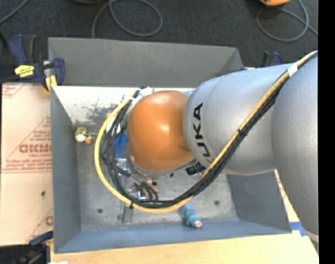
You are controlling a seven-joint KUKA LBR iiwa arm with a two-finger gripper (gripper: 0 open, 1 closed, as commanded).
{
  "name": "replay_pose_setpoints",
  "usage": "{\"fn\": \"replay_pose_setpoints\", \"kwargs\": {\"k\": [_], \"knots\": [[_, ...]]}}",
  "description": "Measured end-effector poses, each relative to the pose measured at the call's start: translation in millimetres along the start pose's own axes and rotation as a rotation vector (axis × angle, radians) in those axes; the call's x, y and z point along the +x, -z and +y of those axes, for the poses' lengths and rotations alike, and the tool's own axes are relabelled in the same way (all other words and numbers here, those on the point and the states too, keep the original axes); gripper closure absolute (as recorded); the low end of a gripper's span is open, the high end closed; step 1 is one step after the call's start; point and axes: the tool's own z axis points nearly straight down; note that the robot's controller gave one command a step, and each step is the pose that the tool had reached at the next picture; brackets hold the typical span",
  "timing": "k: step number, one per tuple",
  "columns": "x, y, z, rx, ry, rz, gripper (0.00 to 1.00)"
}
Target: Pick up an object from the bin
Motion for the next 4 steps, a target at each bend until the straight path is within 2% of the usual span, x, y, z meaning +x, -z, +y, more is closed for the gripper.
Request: {"fn": "replay_pose_setpoints", "kwargs": {"k": [1,2,3,4], "knots": [[-2.0,4.5,-1.0,-0.002,-0.005,-0.008,0.0],[-58.1,-55.4,-34.9,-0.003,0.065,-0.014,0.0],[-115.9,-55.4,-36.0,0.0,0.223,-0.004,0.0],[-146.4,-57.4,-64.4,-0.003,0.205,-0.021,0.0]]}}
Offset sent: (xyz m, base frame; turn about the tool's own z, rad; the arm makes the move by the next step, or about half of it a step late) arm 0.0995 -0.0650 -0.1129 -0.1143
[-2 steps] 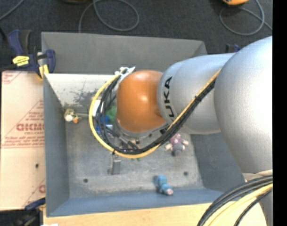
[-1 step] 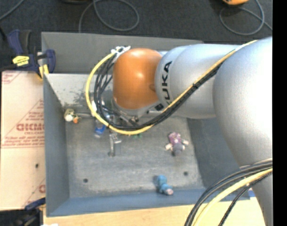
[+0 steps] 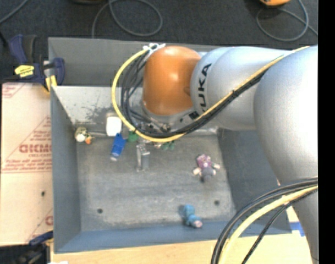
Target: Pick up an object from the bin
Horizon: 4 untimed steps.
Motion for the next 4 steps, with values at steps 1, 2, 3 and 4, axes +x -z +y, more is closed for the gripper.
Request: {"fn": "replay_pose_setpoints", "kwargs": {"k": [1,2,3,4], "knots": [[-26.3,-49.5,0.3,0.002,0.095,0.002,0.0],[-34.1,-46.4,-6.1,0.002,0.279,-0.018,1.0],[-34.1,-46.4,-6.2,0.001,0.277,-0.018,1.0],[-35.9,-34.6,-6.8,0.0,0.272,-0.027,1.0]]}}
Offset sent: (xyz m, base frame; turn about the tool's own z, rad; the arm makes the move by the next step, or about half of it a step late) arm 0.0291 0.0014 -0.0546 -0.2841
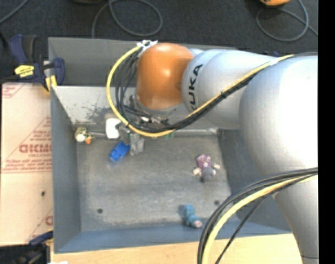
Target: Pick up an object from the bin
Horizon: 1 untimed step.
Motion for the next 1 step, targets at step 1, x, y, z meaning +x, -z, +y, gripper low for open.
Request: {"fn": "replay_pose_setpoints", "kwargs": {"k": [1], "knots": [[0.5,-4.2,-0.1,-0.001,-0.003,0.003,1.0]]}}
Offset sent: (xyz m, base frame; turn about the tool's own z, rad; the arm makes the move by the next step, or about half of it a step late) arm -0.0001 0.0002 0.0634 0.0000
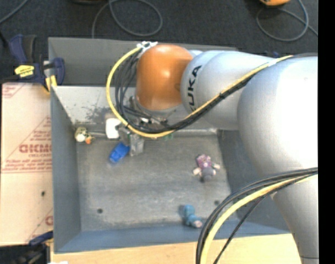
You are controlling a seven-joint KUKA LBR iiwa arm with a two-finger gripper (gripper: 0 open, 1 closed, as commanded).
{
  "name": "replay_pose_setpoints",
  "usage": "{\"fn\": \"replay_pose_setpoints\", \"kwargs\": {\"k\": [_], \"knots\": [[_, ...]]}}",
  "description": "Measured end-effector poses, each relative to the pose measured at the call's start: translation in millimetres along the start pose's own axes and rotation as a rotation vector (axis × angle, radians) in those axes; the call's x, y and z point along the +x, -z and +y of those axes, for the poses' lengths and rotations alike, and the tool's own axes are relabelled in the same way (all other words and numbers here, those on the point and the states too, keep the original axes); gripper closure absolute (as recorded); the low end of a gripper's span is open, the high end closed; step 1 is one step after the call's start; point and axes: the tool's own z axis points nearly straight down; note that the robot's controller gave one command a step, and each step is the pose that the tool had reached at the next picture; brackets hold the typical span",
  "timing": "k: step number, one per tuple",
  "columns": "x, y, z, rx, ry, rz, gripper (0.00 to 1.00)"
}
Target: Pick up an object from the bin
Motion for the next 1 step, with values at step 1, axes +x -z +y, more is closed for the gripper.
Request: {"fn": "replay_pose_setpoints", "kwargs": {"k": [1], "knots": [[-6.0,74.2,-2.2,0.006,-0.005,-0.017,1.0]]}}
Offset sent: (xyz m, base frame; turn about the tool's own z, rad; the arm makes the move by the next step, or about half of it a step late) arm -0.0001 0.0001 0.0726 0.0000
